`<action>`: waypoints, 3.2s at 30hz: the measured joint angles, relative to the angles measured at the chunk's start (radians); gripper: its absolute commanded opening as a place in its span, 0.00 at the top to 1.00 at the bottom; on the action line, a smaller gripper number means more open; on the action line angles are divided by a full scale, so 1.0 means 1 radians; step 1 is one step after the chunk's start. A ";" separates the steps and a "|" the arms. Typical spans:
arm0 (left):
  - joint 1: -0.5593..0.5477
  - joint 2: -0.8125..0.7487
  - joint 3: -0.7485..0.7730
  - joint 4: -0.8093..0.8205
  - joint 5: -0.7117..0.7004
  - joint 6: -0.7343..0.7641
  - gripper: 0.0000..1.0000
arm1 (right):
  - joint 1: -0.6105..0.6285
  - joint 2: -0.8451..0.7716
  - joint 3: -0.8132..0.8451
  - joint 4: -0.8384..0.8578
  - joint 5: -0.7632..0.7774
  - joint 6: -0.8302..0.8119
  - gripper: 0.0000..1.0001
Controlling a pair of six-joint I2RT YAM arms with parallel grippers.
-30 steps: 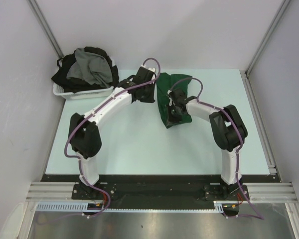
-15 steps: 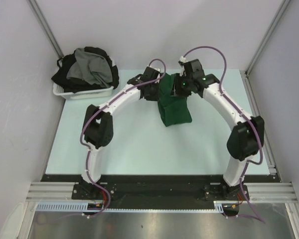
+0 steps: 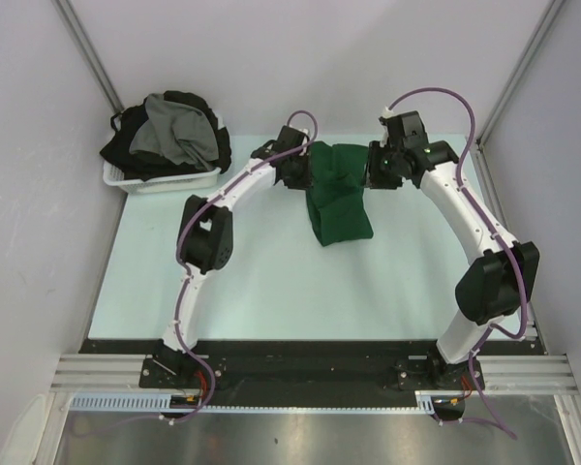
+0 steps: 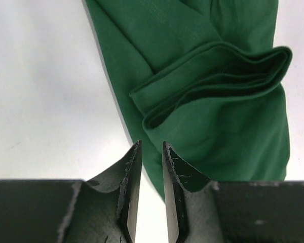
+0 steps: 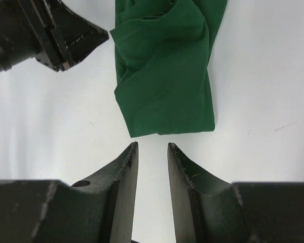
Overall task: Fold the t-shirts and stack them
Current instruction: Fold the folded rectangular tshirt in 1/3 of the way
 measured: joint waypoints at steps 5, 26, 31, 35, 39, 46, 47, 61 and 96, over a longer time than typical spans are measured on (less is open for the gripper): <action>0.005 0.041 0.019 0.034 0.050 -0.019 0.68 | 0.000 0.000 0.000 -0.027 0.001 -0.004 0.67; 0.013 0.060 0.019 0.027 0.121 -0.011 0.53 | 0.000 0.000 -0.014 -0.039 -0.002 0.002 0.67; 0.023 0.062 0.019 0.012 0.104 -0.016 0.50 | 0.000 0.000 -0.018 -0.039 -0.002 0.002 0.67; 0.029 0.071 0.021 0.010 0.095 -0.021 0.48 | 0.000 0.000 -0.027 -0.039 -0.002 0.001 0.67; 0.031 0.100 0.040 0.011 0.092 -0.027 0.48 | 0.000 0.000 -0.034 -0.041 -0.002 0.001 0.67; 0.033 0.127 0.042 0.011 0.099 -0.043 0.48 | 0.000 0.000 -0.034 -0.042 -0.002 0.001 0.67; 0.033 0.127 0.043 0.011 0.100 -0.043 0.48 | 0.000 0.000 -0.034 -0.042 -0.002 0.001 0.67; 0.032 0.126 0.045 0.013 0.105 -0.043 0.46 | 0.008 0.000 -0.034 -0.035 -0.020 0.002 0.67; 0.000 0.089 0.059 -0.013 0.085 -0.035 0.48 | 0.029 0.000 -0.063 -0.014 -0.027 0.020 0.68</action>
